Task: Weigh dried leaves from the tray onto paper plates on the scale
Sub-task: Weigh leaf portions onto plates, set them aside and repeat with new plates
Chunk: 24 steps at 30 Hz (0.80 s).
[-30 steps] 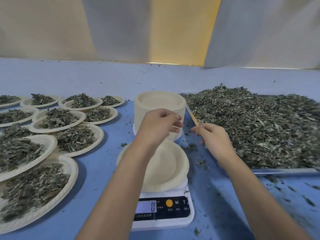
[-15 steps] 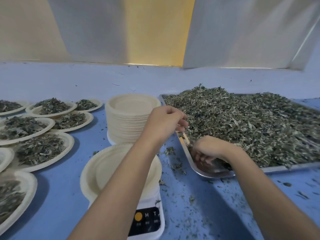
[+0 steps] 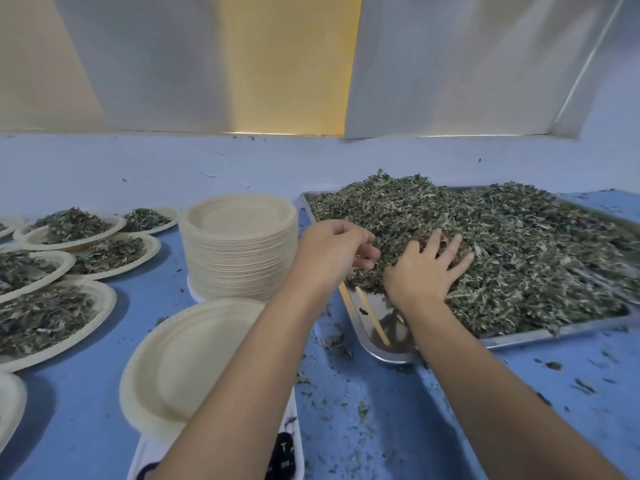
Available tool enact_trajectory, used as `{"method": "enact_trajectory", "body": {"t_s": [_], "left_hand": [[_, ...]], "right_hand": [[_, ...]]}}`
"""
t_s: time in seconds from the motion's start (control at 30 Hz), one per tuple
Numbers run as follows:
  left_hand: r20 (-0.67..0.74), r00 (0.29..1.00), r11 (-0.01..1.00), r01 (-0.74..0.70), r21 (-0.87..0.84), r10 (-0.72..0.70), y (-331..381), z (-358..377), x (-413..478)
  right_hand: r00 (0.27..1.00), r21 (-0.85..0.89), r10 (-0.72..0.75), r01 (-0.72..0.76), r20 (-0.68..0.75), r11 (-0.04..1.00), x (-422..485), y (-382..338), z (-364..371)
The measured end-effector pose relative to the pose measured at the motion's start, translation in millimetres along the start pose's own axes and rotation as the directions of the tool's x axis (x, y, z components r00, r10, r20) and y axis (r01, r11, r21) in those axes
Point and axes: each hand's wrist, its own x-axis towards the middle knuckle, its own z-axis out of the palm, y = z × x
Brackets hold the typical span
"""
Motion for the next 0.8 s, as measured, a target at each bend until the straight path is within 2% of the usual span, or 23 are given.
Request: {"method": "enact_trajectory", "body": {"t_s": [0.1, 0.17, 0.27, 0.33, 0.4, 0.47, 0.57, 0.67, 0.73, 0.8], "left_hand": [[-0.001, 1.000, 1.000, -0.002, 0.005, 0.002, -2.6, 4.3, 1.6], [-0.006, 1.000, 1.000, -0.002, 0.001, 0.002, -2.0, 5.5, 1.7], [-0.008, 1.000, 1.000, 0.002, -0.014, -0.002, -0.4, 5.8, 2.0], [-0.019, 1.000, 1.000, 0.004, -0.027, -0.004, 0.2, 4.2, 1.3], [-0.031, 1.000, 0.999, 0.001, -0.050, -0.002, 0.7, -0.2, 0.9], [-0.050, 0.999, 0.996, -0.003, -0.084, -0.001, 1.6, -7.6, 0.9], [-0.101, 0.995, 0.994, -0.018, -0.106, 0.007, 3.0, -20.2, 2.0], [-0.139, 0.990, 0.990, -0.021, -0.139, 0.002, 2.2, -27.5, 1.4], [-0.150, 0.989, 0.990, -0.013, -0.144, -0.009, 0.6, -28.8, 0.7], [-0.148, 0.989, 0.988, -0.003, -0.151, -0.020, -1.2, -28.5, 0.1]], "right_hand": [[0.988, 0.079, 0.057, -0.069, 0.146, 0.994, 1.9, -0.5, 4.0], [0.984, 0.085, 0.041, -0.057, 0.173, 0.995, 1.4, -0.6, 4.7], [0.980, 0.103, -0.066, 0.047, 0.186, 0.994, -2.8, -2.7, 5.0], [0.965, 0.246, -0.168, 0.116, 0.203, 0.962, -5.2, -4.9, 5.4], [0.957, 0.390, -0.246, 0.170, 0.155, 0.905, -6.0, -6.3, 5.9], [0.964, 0.463, -0.265, 0.221, 0.032, 0.858, -5.7, -6.7, 5.6], [0.956, 0.403, -0.253, 0.293, -0.151, 0.867, -6.0, -6.6, 4.3], [0.890, 0.330, -0.406, 0.454, -0.205, 0.828, -8.4, -9.4, 5.1], [0.801, 0.316, -0.572, 0.597, -0.178, 0.737, -10.7, -13.6, 5.9], [0.725, 0.313, -0.681, 0.674, -0.105, 0.669, -12.9, -17.2, 6.3]]}}
